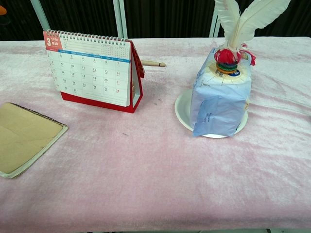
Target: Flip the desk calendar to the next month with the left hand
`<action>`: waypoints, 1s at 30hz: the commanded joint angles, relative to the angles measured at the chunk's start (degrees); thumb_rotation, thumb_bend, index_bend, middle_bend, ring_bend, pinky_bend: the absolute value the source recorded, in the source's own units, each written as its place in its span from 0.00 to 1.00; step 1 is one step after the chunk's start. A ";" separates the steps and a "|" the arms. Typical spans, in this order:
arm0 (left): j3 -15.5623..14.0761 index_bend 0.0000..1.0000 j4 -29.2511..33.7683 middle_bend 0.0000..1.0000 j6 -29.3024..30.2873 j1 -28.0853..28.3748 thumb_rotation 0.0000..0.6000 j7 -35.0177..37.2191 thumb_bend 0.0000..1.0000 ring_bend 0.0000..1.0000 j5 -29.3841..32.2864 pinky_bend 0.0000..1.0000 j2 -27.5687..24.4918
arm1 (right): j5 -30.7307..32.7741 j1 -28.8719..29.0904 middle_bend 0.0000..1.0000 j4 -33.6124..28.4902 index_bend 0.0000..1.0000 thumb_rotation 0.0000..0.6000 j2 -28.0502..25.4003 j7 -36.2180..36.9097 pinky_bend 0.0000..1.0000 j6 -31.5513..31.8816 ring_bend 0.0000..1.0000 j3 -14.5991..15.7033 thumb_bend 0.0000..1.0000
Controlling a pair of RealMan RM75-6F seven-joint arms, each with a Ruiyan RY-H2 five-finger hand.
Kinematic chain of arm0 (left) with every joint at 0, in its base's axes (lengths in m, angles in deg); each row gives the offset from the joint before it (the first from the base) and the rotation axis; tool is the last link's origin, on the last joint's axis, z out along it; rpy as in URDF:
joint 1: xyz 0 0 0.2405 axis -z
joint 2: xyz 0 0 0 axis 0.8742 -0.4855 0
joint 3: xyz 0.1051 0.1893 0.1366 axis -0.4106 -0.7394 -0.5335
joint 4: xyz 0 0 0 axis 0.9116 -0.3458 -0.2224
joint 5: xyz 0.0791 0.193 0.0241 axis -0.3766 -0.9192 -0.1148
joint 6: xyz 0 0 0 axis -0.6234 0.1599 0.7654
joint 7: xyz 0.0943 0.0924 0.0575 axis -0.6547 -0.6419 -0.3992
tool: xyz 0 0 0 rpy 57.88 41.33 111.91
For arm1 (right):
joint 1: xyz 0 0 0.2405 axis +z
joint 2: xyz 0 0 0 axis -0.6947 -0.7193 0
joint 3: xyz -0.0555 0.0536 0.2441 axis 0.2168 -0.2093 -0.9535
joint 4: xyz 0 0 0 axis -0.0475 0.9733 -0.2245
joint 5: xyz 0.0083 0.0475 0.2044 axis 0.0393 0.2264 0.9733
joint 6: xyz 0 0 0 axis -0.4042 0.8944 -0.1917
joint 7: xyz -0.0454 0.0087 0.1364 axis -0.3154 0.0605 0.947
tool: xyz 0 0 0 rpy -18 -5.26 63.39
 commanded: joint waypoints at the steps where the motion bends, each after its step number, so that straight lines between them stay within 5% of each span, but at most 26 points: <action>1: 0.01 0.00 -0.08 0.00 -0.11 0.08 1.00 0.11 0.00 0.00 0.32 0.00 -0.04 | 0.05 -0.01 0.00 -0.01 0.00 1.00 0.06 -0.07 0.07 0.04 0.00 -0.02 0.13; 24: 2.87 0.00 -5.68 0.00 -3.28 1.85 1.00 0.88 0.00 0.00 10.58 0.01 1.48 | 0.85 0.07 0.00 -0.06 0.00 1.00 0.05 0.08 0.07 -0.33 0.00 -0.27 0.13; 27: 3.78 0.00 -7.31 0.03 -4.97 2.49 1.00 0.47 0.02 0.06 14.96 0.15 1.72 | 0.85 0.10 0.00 -0.12 0.00 1.00 0.03 0.26 0.07 -0.40 0.00 -0.27 0.13; 30: 5.40 0.00 -8.50 0.32 -6.42 3.50 1.00 -1.75 0.07 0.32 21.35 0.41 2.13 | 1.00 0.14 0.00 -0.09 0.00 1.00 0.01 0.38 0.07 -0.54 0.00 -0.31 0.13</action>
